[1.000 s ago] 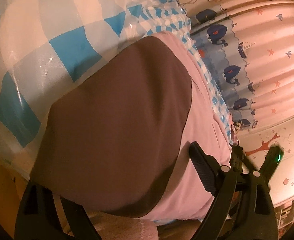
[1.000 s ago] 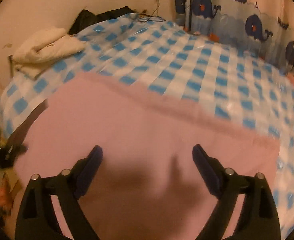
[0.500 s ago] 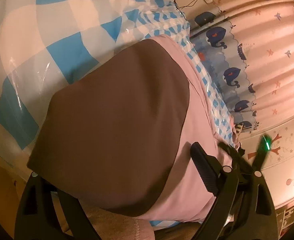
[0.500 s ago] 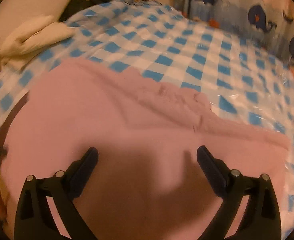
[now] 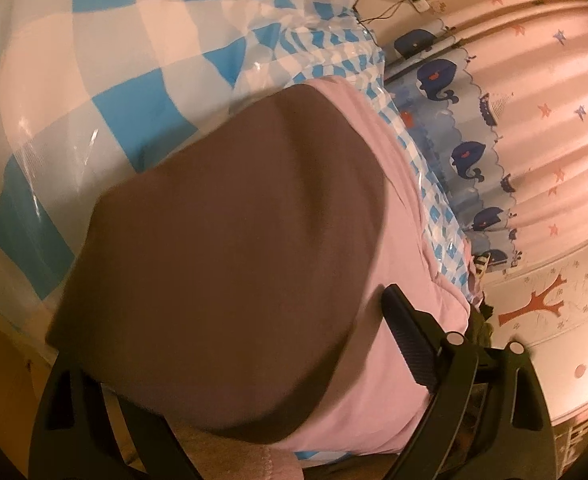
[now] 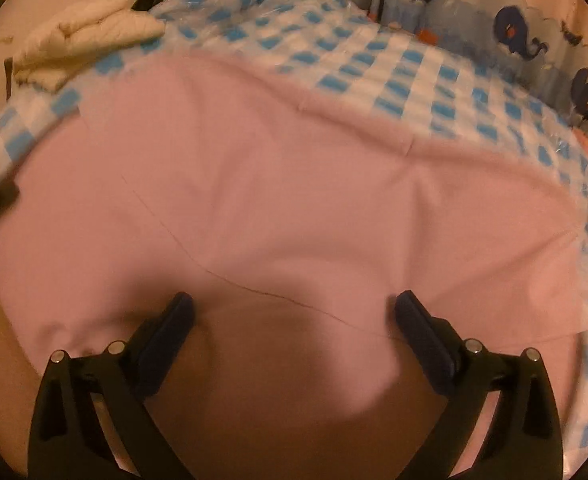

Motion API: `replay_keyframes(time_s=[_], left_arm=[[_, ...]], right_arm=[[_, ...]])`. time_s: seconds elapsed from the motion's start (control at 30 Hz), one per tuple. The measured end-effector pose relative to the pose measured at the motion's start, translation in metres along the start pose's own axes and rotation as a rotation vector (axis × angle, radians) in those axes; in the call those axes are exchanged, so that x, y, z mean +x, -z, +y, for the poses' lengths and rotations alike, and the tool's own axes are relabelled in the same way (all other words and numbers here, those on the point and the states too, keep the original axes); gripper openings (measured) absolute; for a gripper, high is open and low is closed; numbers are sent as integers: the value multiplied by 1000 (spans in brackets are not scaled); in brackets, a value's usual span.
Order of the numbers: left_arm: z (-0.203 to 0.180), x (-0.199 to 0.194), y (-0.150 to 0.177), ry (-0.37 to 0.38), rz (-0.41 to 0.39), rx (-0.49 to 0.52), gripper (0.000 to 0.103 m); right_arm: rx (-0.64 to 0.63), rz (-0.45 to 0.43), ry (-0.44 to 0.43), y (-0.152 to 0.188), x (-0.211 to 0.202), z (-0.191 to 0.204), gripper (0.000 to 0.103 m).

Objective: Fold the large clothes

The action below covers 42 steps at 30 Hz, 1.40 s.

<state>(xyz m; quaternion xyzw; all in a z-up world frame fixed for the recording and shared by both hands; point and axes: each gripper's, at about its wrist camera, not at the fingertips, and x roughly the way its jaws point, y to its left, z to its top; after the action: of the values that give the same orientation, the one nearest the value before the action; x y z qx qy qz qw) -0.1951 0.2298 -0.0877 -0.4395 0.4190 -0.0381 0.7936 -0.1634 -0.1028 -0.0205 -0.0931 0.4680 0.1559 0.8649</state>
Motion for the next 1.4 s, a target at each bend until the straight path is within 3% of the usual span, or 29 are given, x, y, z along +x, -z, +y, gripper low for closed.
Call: replay_keyframes(time_s=[0.07, 0.17, 0.27, 0.33, 0.47, 0.63, 0.73, 0.83, 0.9, 0.93, 1.0, 1.1, 1.17, 1.3, 1.4], left_arm=[[6, -1, -2, 18, 6, -36, 86], [14, -1, -5, 43, 4, -77, 86], [23, 2, -8, 71, 1, -117, 86], [20, 4, -7, 70, 2, -106, 86], [15, 2, -7, 60, -3, -88, 86], [12, 2, -5, 23, -37, -82, 86], [6, -1, -1, -5, -69, -52, 86], [4, -3, 0, -14, -87, -34, 86], [3, -4, -1, -12, -92, -30, 86], [3, -4, -2, -8, -95, -26, 86], [-1, -4, -3, 12, -100, 0, 86], [0, 0, -4, 4, -71, -10, 86], [5, 1, -6, 18, -63, -43, 86], [14, -2, -10, 48, -76, -88, 86], [16, 3, -15, 65, -70, -111, 86]], right_arm=[[32, 1, -21, -2, -5, -5, 97], [69, -73, -32, -6, -31, -6, 96], [23, -5, -7, 2, -14, 3, 97], [-12, -16, 10, 8, -3, 8, 97], [63, -24, -53, 0, -21, -1, 97], [58, -148, -2, -50, -46, -11, 97], [76, -128, 40, -94, -20, -28, 97], [162, -35, 9, -127, 35, -51, 97], [166, 50, 45, -133, 82, -59, 97], [157, 106, 21, -129, 111, -61, 98], [162, 106, 24, -128, 122, -61, 98], [157, 118, 28, -135, 107, -61, 97], [153, 80, 13, -132, 81, -59, 97], [81, -22, -19, -94, -1, -38, 97], [52, -3, 1, -63, -15, -23, 97]])
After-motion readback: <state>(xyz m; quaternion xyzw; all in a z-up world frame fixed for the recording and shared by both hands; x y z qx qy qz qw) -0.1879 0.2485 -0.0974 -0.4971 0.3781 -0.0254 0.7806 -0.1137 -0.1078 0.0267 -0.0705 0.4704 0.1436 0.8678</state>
